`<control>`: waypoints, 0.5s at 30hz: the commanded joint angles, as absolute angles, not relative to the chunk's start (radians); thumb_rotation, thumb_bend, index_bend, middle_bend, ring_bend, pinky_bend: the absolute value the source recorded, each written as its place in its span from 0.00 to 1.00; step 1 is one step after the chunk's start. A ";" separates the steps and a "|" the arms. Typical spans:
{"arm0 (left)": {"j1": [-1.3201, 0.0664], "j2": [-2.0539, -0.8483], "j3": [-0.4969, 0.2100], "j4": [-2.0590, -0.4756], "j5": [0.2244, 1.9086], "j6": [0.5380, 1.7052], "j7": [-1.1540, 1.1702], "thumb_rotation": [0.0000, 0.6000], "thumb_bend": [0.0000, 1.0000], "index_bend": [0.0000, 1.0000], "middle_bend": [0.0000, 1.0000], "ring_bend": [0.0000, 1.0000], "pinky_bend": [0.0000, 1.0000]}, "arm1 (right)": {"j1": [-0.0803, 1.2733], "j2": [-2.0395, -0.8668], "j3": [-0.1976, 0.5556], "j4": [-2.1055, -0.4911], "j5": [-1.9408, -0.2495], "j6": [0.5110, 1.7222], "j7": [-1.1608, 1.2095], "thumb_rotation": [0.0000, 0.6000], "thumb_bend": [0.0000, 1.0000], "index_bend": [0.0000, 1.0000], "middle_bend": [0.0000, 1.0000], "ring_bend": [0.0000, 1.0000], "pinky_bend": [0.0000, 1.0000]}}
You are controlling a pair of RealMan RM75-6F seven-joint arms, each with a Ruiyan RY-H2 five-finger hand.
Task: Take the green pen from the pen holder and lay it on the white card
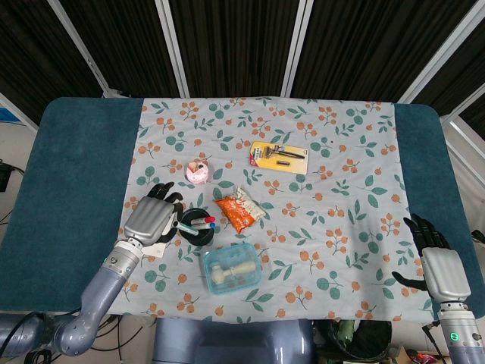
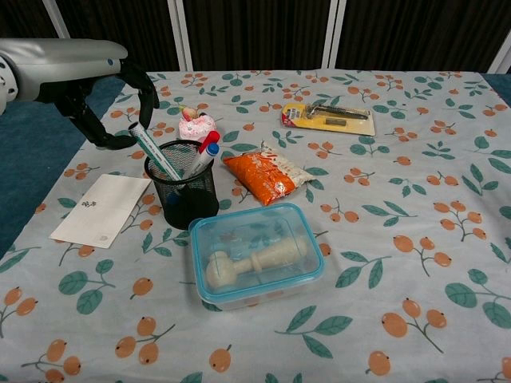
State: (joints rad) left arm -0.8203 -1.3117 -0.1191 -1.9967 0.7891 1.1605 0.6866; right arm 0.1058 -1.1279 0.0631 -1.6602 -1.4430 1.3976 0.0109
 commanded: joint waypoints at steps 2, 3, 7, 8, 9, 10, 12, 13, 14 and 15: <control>-0.819 -1.314 -0.119 -1.994 0.791 1.163 0.681 1.00 0.34 0.54 0.23 0.01 0.09 | 0.106 -1.128 0.063 -1.660 -1.444 1.397 0.012 1.00 0.20 0.00 0.00 0.00 0.16; -0.820 -1.314 -0.117 -1.993 0.792 1.164 0.683 1.00 0.34 0.54 0.23 0.01 0.09 | 0.106 -1.128 0.063 -1.660 -1.444 1.397 0.012 1.00 0.20 0.00 0.00 0.00 0.16; -0.819 -1.314 -0.115 -1.994 0.796 1.166 0.682 1.00 0.34 0.54 0.23 0.01 0.09 | 0.106 -1.127 0.063 -1.661 -1.444 1.397 0.015 1.00 0.20 0.00 0.00 0.00 0.16; -0.820 -1.313 -0.114 -1.994 0.797 1.166 0.683 1.00 0.34 0.55 0.23 0.01 0.09 | 0.106 -1.127 0.063 -1.660 -1.445 1.398 0.015 1.00 0.20 0.00 0.00 0.00 0.16; -0.820 -1.313 -0.112 -1.993 0.797 1.165 0.685 1.00 0.34 0.55 0.23 0.01 0.09 | 0.106 -1.127 0.063 -1.660 -1.446 1.398 0.015 1.00 0.20 0.00 0.00 0.00 0.16; -0.821 -1.313 -0.111 -1.991 0.795 1.164 0.686 1.00 0.34 0.55 0.23 0.01 0.09 | 0.106 -1.127 0.062 -1.660 -1.446 1.398 0.015 1.00 0.20 0.00 0.00 0.00 0.16; -0.823 -1.316 -0.110 -1.988 0.792 1.162 0.688 1.00 0.34 0.55 0.23 0.01 0.09 | 0.106 -1.127 0.062 -1.660 -1.446 1.399 0.015 1.00 0.20 0.00 0.00 0.00 0.16; -0.824 -1.318 -0.109 -1.986 0.790 1.162 0.688 1.00 0.34 0.55 0.23 0.01 0.09 | 0.106 -1.127 0.063 -1.661 -1.446 1.399 0.015 1.00 0.20 0.00 0.00 0.00 0.16; -0.824 -1.321 -0.109 -1.984 0.790 1.162 0.688 1.00 0.34 0.55 0.23 0.01 0.09 | 0.105 -1.127 0.063 -1.661 -1.446 1.399 0.015 1.00 0.20 0.00 0.00 0.00 0.16; -0.824 -1.323 -0.109 -1.983 0.789 1.162 0.688 1.00 0.34 0.55 0.23 0.01 0.09 | 0.105 -1.127 0.063 -1.661 -1.445 1.399 0.015 1.00 0.20 0.00 0.00 0.00 0.16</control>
